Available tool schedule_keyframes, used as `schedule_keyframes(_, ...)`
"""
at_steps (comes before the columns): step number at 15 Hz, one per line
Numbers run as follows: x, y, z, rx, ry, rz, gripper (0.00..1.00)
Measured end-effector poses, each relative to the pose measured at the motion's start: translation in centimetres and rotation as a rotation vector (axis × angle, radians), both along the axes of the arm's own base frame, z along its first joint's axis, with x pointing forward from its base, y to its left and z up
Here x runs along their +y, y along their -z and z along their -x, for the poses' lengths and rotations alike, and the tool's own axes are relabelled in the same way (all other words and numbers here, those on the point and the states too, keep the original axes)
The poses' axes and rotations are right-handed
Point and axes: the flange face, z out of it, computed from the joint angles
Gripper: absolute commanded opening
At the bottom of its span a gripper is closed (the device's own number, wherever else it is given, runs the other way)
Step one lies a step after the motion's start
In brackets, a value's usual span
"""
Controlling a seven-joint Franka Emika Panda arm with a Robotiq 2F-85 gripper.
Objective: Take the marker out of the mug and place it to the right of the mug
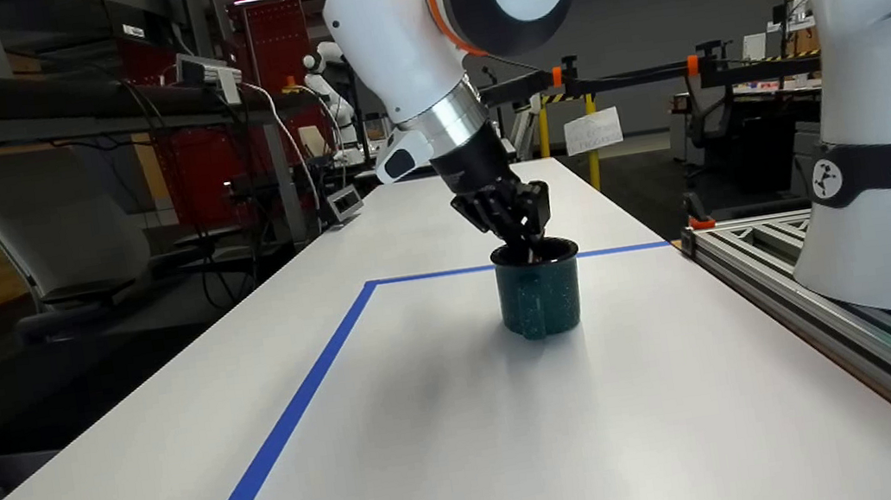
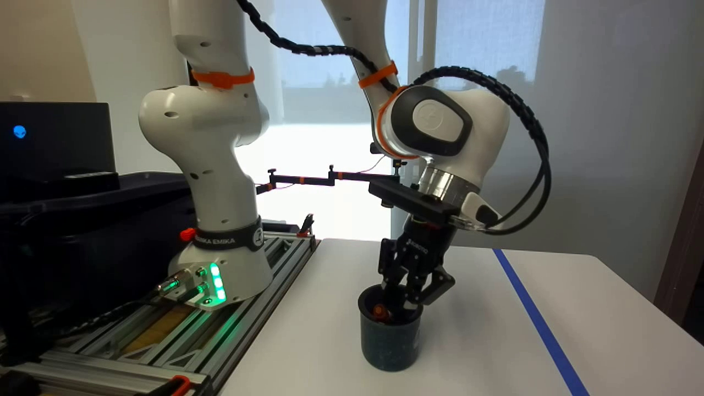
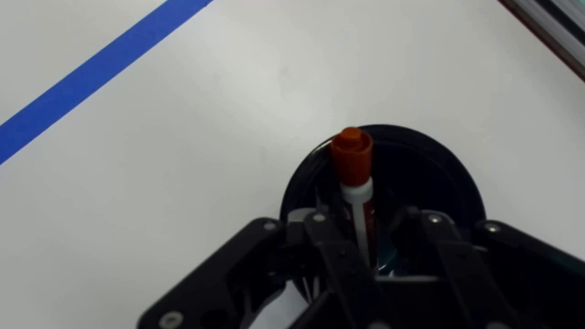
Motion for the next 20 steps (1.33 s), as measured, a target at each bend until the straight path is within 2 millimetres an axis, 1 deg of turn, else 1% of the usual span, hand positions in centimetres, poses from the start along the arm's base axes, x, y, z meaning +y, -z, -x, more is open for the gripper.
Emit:
schedule_keyframes(1, -0.1, 0.2, 0.1, 0.006, -0.004, -0.002, 0.26)
schedule_keyframes(2, -0.1, 0.4, 0.1, 0.012, -0.008, -0.005, 0.12)
schedule_keyframes(3, -0.1, 0.6, 0.2, 0.016, -0.011, -0.007, 0.04)
schedule_keyframes(4, -0.1, 0.8, 0.2, 0.018, -0.014, -0.009, 0.05)
schedule_keyframes(5, -0.1, 0.9, 0.2, 0.020, -0.018, -0.011, 0.01)
schedule_keyframes(6, -0.1, 1.0, 0.2, 0.022, -0.023, -0.012, 0.05)
schedule_keyframes(11, -0.1, 0.9, 0.1, 0.026, -0.047, -0.018, 0.05)
schedule_keyframes(13, -0.1, 0.6, 0.1, 0.027, -0.055, -0.019, 0.05)
schedule_keyframes(16, -0.1, -1.1, 0.0, 0.027, -0.060, -0.014, 0.05)
schedule_keyframes(20, -0.5, -4.7, 0.0, 0.040, -0.049, -0.004, 0.05)
